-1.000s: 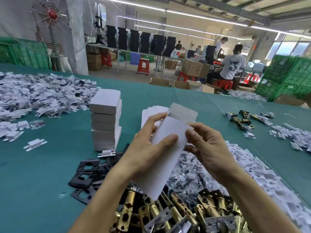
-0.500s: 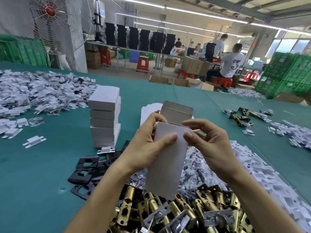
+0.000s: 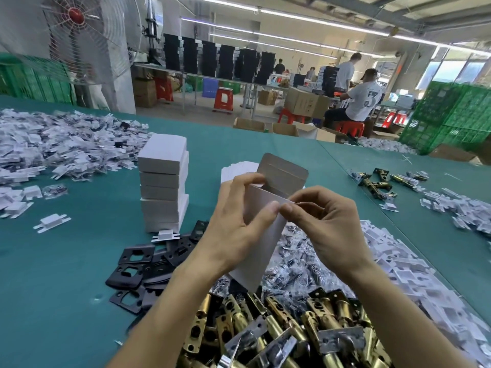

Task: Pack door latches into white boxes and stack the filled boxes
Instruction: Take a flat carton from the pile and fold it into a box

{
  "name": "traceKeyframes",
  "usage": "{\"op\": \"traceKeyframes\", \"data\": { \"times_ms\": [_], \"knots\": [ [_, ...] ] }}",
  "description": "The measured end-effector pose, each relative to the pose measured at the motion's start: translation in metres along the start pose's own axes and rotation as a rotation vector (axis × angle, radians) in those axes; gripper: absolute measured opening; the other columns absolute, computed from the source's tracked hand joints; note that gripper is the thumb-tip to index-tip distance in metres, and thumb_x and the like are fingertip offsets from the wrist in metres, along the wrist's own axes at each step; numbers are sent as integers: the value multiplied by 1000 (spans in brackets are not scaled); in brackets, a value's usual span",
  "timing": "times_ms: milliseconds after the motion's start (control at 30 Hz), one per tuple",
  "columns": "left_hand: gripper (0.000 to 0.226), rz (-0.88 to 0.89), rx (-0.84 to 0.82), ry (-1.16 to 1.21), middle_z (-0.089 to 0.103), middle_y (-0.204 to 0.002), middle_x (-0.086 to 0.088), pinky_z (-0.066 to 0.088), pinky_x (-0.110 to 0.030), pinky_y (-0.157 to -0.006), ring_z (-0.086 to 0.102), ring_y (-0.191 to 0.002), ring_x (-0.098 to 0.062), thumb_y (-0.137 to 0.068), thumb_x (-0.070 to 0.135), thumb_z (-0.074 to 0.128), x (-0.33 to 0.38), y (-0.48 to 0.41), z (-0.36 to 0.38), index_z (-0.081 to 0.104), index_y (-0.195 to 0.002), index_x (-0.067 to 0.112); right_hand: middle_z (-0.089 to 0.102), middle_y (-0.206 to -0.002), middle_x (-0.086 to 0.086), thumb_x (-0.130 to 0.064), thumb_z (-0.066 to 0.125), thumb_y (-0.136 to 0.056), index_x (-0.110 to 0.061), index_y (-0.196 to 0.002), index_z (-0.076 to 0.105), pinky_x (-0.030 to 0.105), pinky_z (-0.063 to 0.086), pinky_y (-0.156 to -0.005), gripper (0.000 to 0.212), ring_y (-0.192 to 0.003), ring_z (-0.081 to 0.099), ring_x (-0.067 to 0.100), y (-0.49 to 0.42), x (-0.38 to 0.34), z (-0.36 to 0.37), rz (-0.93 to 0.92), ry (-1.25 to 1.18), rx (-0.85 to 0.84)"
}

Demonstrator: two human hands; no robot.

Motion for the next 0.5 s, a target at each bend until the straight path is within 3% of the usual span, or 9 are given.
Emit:
{"op": "traceKeyframes", "data": {
  "times_ms": [100,200,333,433,500],
  "knots": [
    [82,26,-32,-25,38,-140,15,52,-33,-96,51,-122,-8,-67,65,71,1,3,-2,25,-134,59,72,-80,6,-34,74,-76,-15,-85,70,38,60,-75,22,-76,70,22,-2,-3,-2,-7,-2,53],
    [102,51,-41,-156,41,-140,10,55,-46,-89,57,-115,-19,-60,64,78,3,5,1,13,-138,56,72,-79,4,-36,75,-74,-15,-84,69,32,59,-73,25,-75,70,18,-1,-4,0,12,4,24],
    [97,50,-15,-196,52,-127,2,56,-48,-78,63,-98,-24,-62,49,85,-2,2,2,17,-131,50,73,-88,2,-30,76,-77,-19,-93,67,33,59,-75,21,-82,71,17,5,-3,4,39,-3,-59],
    [91,58,-24,-187,59,-113,3,58,-46,-70,65,-86,-21,-62,35,85,-6,1,0,22,-126,49,70,-101,-2,-32,70,-84,-31,-108,57,39,61,-76,26,-89,71,20,4,-5,3,22,-171,-7],
    [90,65,-35,-194,60,-107,2,57,-46,-67,65,-82,-22,-62,32,83,-7,2,2,22,-126,48,72,-96,-3,-38,64,-85,-30,-109,57,36,60,-72,26,-86,71,16,2,-7,5,66,-260,42]
  ]
}}
Point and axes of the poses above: each hand's wrist, its own y-axis away from the middle knuckle, its own z-axis out of the palm, x = y × z, the point moved 3 cm from there along -y, towards the middle knuckle
